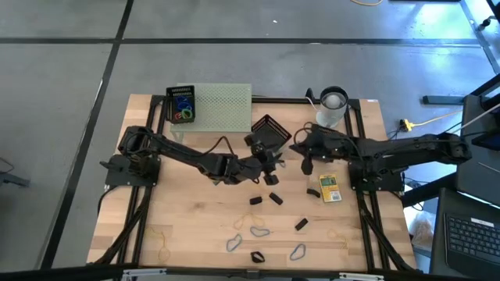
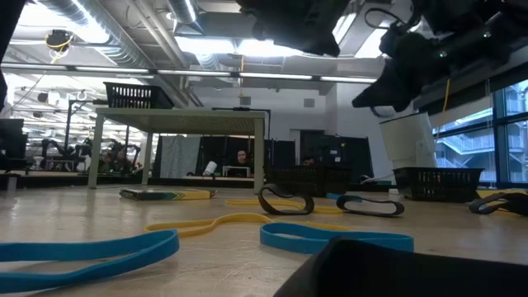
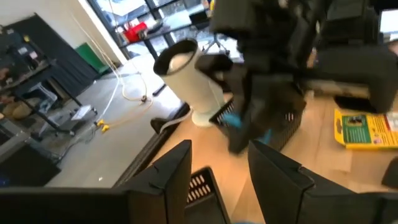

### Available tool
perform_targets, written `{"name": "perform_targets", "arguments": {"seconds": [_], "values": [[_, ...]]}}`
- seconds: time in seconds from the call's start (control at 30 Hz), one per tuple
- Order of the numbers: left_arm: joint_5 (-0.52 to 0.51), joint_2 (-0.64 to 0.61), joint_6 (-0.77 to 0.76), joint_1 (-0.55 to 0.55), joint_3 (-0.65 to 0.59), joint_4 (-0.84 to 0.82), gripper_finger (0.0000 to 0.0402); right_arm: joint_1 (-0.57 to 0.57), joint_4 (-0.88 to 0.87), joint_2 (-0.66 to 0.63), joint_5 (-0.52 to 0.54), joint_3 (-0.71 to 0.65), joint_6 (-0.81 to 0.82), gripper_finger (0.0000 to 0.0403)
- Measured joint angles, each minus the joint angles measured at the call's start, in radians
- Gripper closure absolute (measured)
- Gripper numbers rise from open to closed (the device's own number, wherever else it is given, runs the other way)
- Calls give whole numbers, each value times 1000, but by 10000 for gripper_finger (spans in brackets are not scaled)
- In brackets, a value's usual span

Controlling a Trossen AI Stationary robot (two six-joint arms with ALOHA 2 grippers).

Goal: Pick & Place Office Desk Supplies
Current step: Put the blue rubber band into the right black bin

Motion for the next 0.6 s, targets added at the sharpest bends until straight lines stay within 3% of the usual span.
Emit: {"name": "perform_targets", "arguments": {"seconds": [0.4, 0.6], "values": [[-2, 0, -107, -1, 0, -123, 249, -4, -390, -169, 257, 0, 174, 403], [-8, 0, -107, -1, 0, -122, 249, -22, -604, -168, 266, 0, 347, 402]]}}
